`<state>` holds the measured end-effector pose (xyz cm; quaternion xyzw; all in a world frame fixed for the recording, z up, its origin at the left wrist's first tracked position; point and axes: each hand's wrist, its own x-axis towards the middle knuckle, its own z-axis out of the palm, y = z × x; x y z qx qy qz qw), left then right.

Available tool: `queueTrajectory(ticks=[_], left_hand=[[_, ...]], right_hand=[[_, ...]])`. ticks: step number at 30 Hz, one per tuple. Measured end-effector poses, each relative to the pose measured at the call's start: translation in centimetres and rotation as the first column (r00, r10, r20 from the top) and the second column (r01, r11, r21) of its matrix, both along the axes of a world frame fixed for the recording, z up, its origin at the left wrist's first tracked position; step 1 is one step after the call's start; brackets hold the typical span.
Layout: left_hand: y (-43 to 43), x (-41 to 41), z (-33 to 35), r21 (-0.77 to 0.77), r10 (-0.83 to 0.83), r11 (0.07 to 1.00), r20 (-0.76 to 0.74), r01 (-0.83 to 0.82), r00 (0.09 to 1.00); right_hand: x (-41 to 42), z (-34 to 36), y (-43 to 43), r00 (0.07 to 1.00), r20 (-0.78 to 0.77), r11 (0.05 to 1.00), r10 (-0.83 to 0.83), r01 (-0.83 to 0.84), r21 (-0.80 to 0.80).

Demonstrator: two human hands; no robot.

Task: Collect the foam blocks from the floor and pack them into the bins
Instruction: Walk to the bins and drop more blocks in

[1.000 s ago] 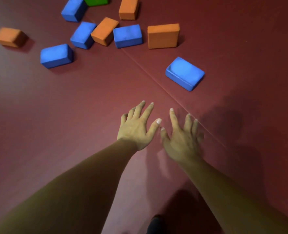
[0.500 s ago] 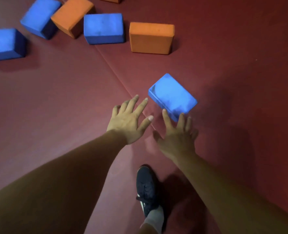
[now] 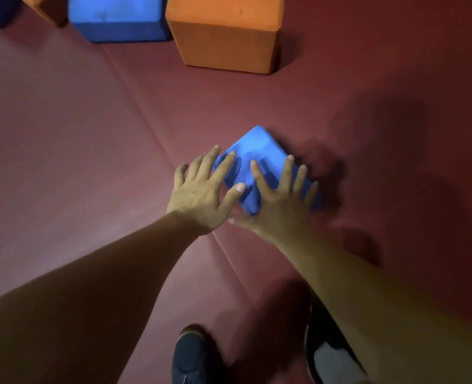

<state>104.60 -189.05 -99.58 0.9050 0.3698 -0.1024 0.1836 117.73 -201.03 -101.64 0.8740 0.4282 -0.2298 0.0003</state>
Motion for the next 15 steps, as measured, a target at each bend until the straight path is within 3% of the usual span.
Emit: queueTrajectory(ticks=[4, 9, 12, 15], left_hand=[[2.7, 4.0, -2.8, 0.067, -0.018, 0.998, -0.022, 0.019, 1.0], [5.9, 9.5, -2.5, 0.116, 0.0, 0.993, -0.067, 0.008, 0.998], [7.9, 12.5, -0.6, 0.119, 0.015, 0.993, -0.073, -0.007, 0.997], [10.2, 15.6, 2.2, 0.129, 0.029, 0.991, -0.052, -0.023, 0.998]], right_hand=[[3.1, -3.4, 1.5, 0.983, -0.181, 0.994, 0.013, -0.033, -0.109], [4.8, -3.1, 2.2, 0.993, -0.094, 0.997, -0.07, 0.067, -0.04], [8.2, -0.5, 3.5, 0.973, -0.118, 0.979, -0.199, 0.194, -0.056], [11.7, 2.4, 4.7, 0.972, -0.069, 0.973, -0.225, 0.221, -0.065]])
